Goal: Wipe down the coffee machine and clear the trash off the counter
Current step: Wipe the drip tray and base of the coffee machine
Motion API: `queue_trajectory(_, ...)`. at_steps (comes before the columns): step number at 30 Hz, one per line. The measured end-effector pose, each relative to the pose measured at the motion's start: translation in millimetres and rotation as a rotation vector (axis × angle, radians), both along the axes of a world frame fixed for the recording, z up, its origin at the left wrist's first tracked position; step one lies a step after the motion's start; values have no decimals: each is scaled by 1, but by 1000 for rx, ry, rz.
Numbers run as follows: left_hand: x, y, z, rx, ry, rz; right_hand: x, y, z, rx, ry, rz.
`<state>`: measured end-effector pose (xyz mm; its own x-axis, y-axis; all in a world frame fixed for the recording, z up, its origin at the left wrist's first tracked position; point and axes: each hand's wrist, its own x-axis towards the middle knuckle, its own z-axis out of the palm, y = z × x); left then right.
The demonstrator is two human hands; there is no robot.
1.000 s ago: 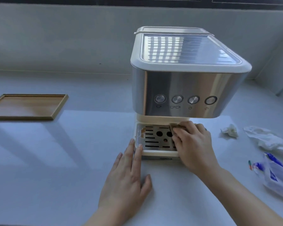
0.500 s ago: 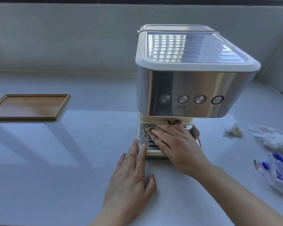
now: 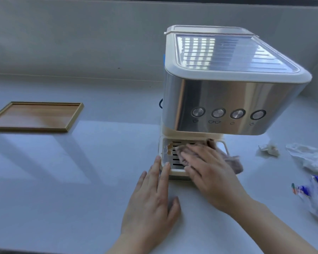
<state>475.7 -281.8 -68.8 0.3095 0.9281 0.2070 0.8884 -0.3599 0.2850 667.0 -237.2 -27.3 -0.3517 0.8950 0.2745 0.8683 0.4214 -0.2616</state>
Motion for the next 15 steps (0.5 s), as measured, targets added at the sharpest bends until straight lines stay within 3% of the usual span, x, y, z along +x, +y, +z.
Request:
queue_trajectory(2, -1, -2, 2, 10, -35, -2, 1, 12, 10, -48, -36, 62)
queue_trajectory(7, -1, -4, 2, 70, -139, 37, 9, 7, 8, -26, -26, -85)
queue_trajectory(11, 0, -3, 1, 104, -169, 42, -9, 10, 7, -2, -104, 131)
queue_trajectory(15, 0, -4, 2, 104, -167, 46, -21, 39, 13, -17, -183, 24)
